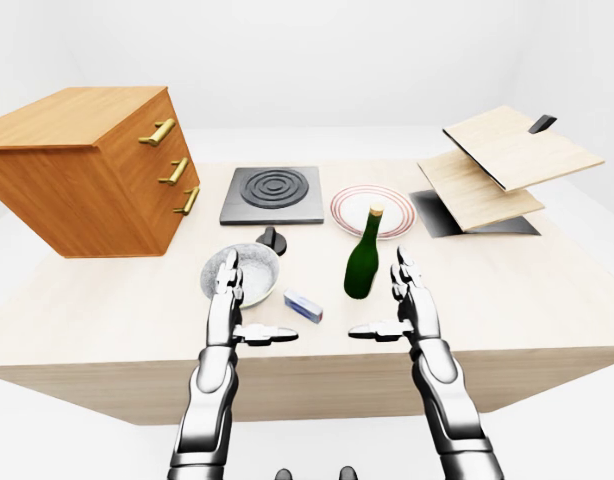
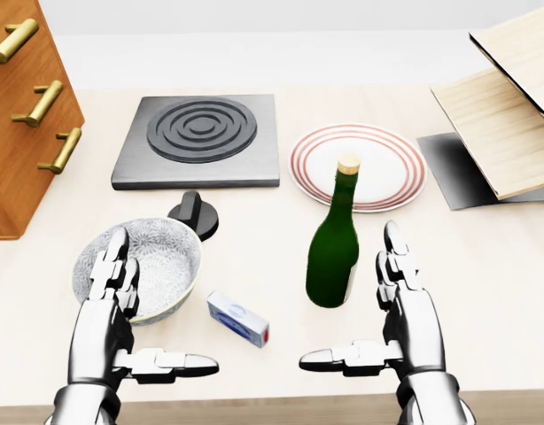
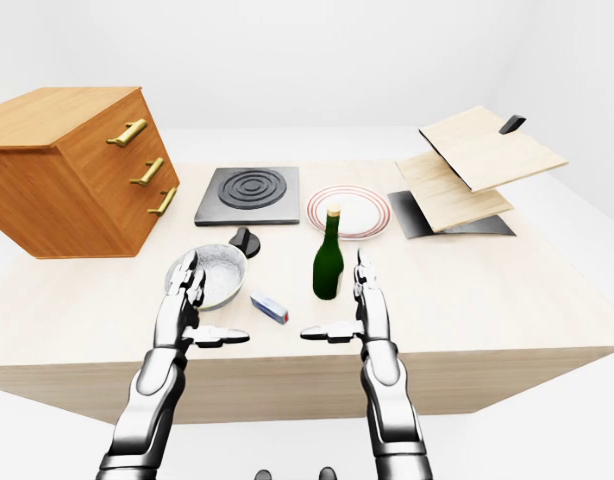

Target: Put the bowl on the top of the cabinet.

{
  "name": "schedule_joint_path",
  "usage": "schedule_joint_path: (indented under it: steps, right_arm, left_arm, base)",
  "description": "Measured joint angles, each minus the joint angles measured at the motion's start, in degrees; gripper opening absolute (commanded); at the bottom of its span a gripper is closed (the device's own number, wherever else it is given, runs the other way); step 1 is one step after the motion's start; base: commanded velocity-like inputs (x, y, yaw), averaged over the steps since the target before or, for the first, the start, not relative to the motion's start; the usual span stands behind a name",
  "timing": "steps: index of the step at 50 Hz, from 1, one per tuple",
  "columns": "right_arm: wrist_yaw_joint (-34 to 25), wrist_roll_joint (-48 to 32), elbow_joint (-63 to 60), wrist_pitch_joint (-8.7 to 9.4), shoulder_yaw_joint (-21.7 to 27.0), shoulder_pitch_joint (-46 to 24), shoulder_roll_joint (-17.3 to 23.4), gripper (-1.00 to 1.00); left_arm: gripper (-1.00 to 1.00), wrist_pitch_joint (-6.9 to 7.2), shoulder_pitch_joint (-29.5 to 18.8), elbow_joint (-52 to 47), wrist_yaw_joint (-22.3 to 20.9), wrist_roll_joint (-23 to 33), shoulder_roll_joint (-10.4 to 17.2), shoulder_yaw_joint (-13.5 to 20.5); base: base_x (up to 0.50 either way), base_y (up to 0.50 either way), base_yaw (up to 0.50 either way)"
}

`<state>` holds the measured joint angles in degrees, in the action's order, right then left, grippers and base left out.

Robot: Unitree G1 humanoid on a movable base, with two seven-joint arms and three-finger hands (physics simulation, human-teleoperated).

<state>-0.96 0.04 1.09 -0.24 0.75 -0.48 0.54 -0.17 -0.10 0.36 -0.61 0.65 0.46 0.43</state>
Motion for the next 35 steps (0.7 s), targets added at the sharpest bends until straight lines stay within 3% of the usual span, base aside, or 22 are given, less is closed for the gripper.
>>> schedule_joint_path:
  steps: [11, 13, 16, 17, 29, 35]
  right_arm:
    - [-1.7, -0.1, 2.3, -1.95, 0.9, -0.5, 0.7, 1.0]
    - [-1.9, -0.4, 1.5, -2.75, 0.9, -0.2, 0.7, 1.0]
    - [-1.6, -1.5, -1.3, -4.76, 0.7, 0.9, 0.7, 1.0]
    - [-1.5, -2.0, -2.6, -4.76, 0.6, 1.4, 0.7, 1.0]
    - [-0.4, -8.5, -17.0, -4.76, -0.6, 6.3, 0.3, 1.0]
    - [0.0, -10.4, -20.0, -4.76, -0.8, 7.3, 0.5, 1.0]
  left_arm:
    - [1.0, -0.78, 0.3, 0.1, -0.4, 1.6, 0.2, 0.1]
    - [1.0, -1.67, 0.7, -0.8, -0.1, 2.0, 0.2, 0.1]
    - [1.0, -4.56, 2.0, -3.9, 0.5, 2.9, 0.2, 0.1]
    - [1.0, -4.83, 2.5, -5.4, 0.9, 3.3, 0.1, 0.2]
    - [1.0, -4.83, 8.4, -22.5, 4.8, 8.8, -0.7, 1.3]
    - [1.0, -4.83, 9.8, -26.4, 5.6, 10.4, -1.2, 1.3]
  base:
    - [0.0, 0.0, 0.0]
    - [0.0, 0.0, 0.0]
    - [0.0, 0.0, 0.0]
    - [0.0, 0.0, 0.0]
    - [0.0, 0.0, 0.0]
    - [0.0, 0.48, 0.0]
